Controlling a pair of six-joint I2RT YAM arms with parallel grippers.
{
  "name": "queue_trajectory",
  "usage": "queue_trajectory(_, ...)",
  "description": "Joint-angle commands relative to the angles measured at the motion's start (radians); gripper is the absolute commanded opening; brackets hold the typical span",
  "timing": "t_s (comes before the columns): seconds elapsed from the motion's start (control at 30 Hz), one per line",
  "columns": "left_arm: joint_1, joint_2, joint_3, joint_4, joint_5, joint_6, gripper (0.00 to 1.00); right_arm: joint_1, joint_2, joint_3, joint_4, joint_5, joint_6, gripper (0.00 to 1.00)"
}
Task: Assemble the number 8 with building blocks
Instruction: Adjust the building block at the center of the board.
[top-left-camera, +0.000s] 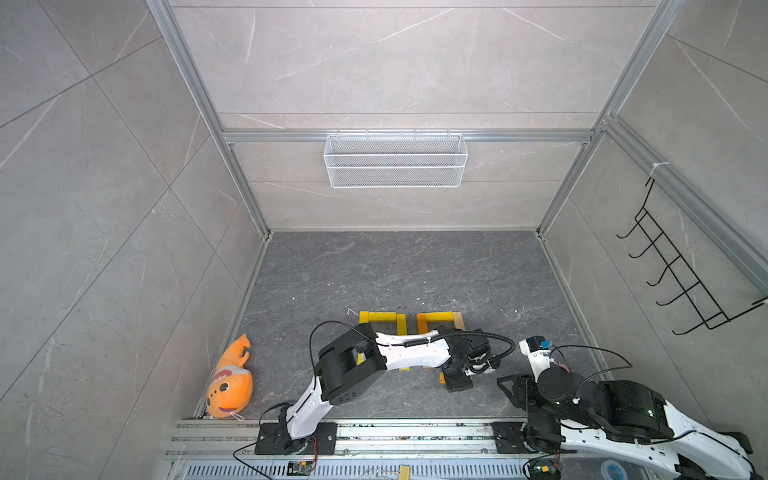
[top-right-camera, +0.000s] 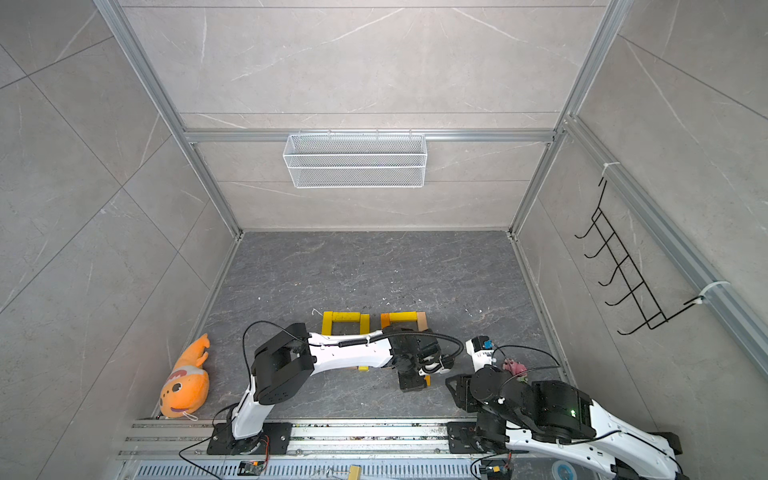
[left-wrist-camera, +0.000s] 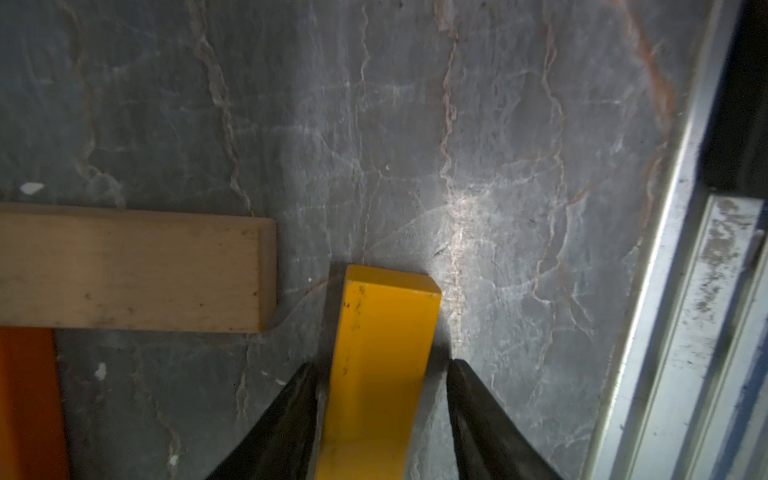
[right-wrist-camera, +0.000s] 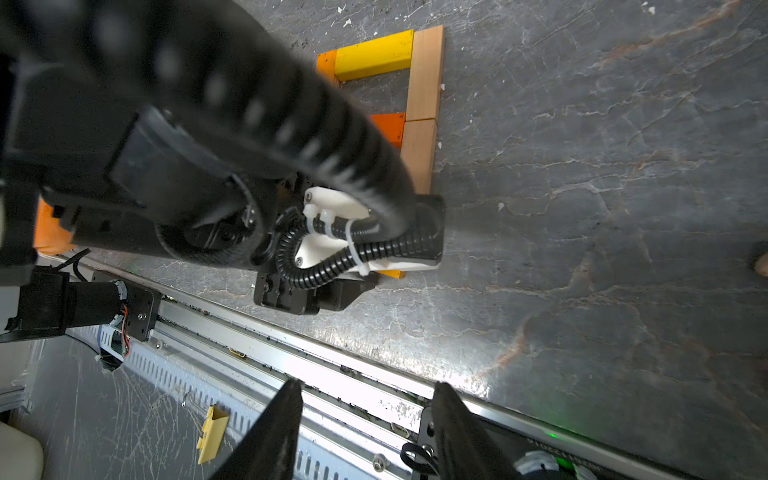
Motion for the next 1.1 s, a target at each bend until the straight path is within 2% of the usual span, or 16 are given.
queue_trajectory(0.0, -0.011, 0.012, 0.029, -0.036, -0.036, 0.027, 0.51, -0.002, -0.006, 0.008, -0.027, 0.016, -0.022, 0.54)
queue_trajectory(0.27, -0.013, -0.011, 0.030, -0.062, -0.075, 0.042, 0.33, -0.002, -0.009, 0.005, -0.026, 0.020, -0.018, 0.53)
queue_trajectory(0.7, -0.003, -0.089, 0.044, -0.118, -0.116, 0.097, 0.32, -0.002, -0.009, 0.001, -0.022, 0.024, -0.015, 0.52)
queue_trajectory(1.07, 0.033, -0.075, 0.078, -0.119, -0.116, 0.139, 0.32, -0.002, -0.001, 0.000, -0.023, 0.027, -0.012, 0.51)
